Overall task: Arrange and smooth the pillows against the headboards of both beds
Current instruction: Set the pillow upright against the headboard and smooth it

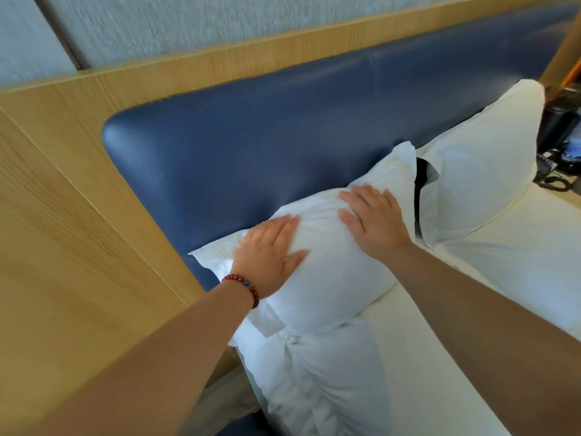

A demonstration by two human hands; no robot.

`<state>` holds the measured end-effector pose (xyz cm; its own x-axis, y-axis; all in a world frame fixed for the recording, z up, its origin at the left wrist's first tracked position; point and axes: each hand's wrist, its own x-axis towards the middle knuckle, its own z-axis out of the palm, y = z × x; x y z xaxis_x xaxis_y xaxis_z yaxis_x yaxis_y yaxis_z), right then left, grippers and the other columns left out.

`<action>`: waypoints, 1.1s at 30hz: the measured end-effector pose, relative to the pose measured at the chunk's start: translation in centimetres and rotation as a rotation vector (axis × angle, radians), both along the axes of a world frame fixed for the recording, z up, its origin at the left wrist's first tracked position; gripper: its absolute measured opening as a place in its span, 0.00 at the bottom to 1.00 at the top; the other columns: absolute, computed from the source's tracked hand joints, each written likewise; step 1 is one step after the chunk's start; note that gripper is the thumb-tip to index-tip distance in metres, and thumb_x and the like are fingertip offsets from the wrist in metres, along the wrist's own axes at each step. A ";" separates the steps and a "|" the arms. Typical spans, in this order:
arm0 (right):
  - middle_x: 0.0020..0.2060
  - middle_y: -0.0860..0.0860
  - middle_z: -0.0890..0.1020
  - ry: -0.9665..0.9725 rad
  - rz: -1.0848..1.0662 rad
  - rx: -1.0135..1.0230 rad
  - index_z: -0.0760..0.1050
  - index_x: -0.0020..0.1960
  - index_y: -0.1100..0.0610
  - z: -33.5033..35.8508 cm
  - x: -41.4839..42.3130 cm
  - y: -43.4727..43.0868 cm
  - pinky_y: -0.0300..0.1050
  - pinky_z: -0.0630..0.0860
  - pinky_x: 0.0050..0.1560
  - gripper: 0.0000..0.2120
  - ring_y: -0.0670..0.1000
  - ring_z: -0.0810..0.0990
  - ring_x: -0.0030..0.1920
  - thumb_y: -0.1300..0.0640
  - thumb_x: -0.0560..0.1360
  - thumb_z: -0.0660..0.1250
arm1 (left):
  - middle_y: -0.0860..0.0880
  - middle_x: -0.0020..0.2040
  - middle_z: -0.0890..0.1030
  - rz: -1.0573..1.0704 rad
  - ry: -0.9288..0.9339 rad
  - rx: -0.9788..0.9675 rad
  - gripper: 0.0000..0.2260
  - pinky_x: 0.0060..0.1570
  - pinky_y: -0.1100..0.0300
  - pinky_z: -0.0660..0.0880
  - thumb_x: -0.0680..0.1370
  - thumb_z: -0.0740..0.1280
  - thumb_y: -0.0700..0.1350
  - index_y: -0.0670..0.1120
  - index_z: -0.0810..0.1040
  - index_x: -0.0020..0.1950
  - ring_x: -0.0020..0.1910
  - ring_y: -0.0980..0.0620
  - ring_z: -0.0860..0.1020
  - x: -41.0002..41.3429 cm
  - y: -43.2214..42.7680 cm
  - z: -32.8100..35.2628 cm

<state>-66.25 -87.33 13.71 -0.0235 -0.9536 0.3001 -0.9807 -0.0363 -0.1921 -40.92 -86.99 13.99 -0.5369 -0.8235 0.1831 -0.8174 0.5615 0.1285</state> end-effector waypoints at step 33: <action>0.79 0.48 0.55 -0.917 -0.337 0.101 0.49 0.80 0.47 -7.6 -9.7 -0.5 0.45 0.51 0.76 0.29 0.49 0.54 0.78 0.39 0.82 0.49 | 0.49 0.81 0.46 -0.415 -0.346 0.181 0.30 0.77 0.55 0.50 0.83 0.50 0.58 0.46 0.45 0.80 0.79 0.53 0.48 -20.2 -10.0 3.9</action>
<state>-75.91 -87.86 6.07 -0.4825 -0.8743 -0.0530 -0.4055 0.2766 -0.8712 -61.16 -96.94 17.90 -0.8260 -0.5323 -0.1852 -0.5442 0.8388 0.0162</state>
